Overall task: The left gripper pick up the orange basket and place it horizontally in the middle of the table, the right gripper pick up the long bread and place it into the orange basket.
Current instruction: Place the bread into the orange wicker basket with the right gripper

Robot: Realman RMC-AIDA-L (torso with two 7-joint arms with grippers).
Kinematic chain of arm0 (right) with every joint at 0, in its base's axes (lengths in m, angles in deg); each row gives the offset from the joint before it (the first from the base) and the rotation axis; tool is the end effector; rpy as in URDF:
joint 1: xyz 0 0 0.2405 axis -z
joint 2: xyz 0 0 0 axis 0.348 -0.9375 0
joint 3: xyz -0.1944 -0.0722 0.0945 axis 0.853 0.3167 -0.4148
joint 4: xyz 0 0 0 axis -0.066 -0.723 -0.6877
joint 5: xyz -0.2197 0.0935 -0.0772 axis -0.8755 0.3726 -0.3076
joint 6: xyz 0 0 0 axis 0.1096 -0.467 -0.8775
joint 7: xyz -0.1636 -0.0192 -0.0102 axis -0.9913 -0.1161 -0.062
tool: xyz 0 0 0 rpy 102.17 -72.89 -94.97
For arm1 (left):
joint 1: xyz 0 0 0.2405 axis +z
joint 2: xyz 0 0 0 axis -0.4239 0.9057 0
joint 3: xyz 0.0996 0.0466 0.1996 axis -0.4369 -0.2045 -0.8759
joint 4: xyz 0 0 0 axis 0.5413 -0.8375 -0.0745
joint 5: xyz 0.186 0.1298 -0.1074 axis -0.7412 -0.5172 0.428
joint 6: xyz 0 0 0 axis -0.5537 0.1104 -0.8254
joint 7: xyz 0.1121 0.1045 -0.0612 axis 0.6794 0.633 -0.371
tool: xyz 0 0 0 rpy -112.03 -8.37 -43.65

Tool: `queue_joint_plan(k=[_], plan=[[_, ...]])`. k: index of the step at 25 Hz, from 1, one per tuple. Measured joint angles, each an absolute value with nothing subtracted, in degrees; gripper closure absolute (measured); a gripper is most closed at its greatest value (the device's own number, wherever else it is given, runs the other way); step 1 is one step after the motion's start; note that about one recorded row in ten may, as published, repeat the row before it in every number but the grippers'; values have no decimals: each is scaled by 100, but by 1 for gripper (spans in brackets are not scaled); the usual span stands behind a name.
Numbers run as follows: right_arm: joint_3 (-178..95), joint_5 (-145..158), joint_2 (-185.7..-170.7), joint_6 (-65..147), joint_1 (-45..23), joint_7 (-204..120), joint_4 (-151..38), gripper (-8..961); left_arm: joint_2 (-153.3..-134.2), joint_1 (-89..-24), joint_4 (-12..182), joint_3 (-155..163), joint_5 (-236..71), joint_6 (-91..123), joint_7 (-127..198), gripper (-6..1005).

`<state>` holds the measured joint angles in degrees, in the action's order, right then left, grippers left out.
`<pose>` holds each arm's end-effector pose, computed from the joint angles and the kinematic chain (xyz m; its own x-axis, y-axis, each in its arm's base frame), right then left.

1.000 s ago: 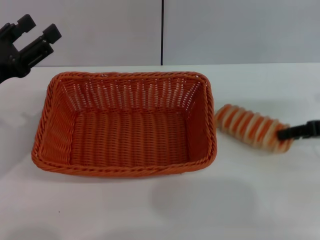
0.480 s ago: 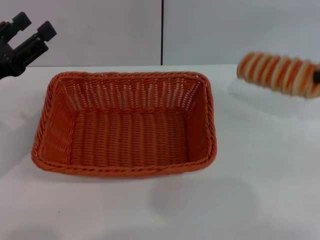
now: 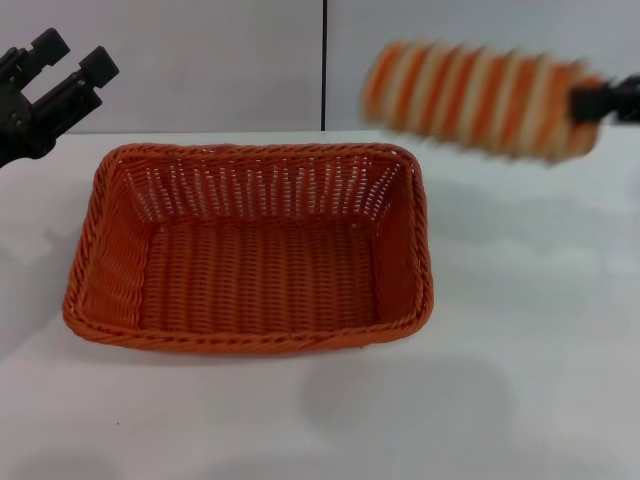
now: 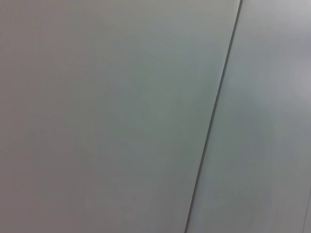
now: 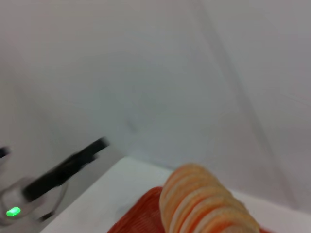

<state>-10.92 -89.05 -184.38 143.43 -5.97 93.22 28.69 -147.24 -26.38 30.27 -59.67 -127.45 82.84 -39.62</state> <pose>0.1473 0.3313 0.1555 0.6568 -0.5824 -0.4789 -0.6823 -0.7295 -0.0486 -0.2640 0.3284 0.0752 0.4785 0.0660 0.8756 0.6884 -0.6473 -0.3274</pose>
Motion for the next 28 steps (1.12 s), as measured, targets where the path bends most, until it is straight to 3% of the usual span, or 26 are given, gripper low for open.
queue_joint_plan(k=[7,15,25,28], plan=[[-191,-8993,-18382,14247,-1084,8474,1071,792,-14720,-2599,3127,-5967,-12705,8386,-3791,218],[-142,-9335,-18337,13898,-1275,7905,500,833,-14706,-2628,3454,-5960,-12631,8498,-3586,218],[-222,-9224,-18374,13784,-1210,7500,441,836,-14706,-2628,3556,-5958,-12628,8539,-3454,218],[-233,-9166,-18376,13781,-1209,7460,421,757,-14708,-2630,3592,-5958,-12628,8543,-3439,218]])
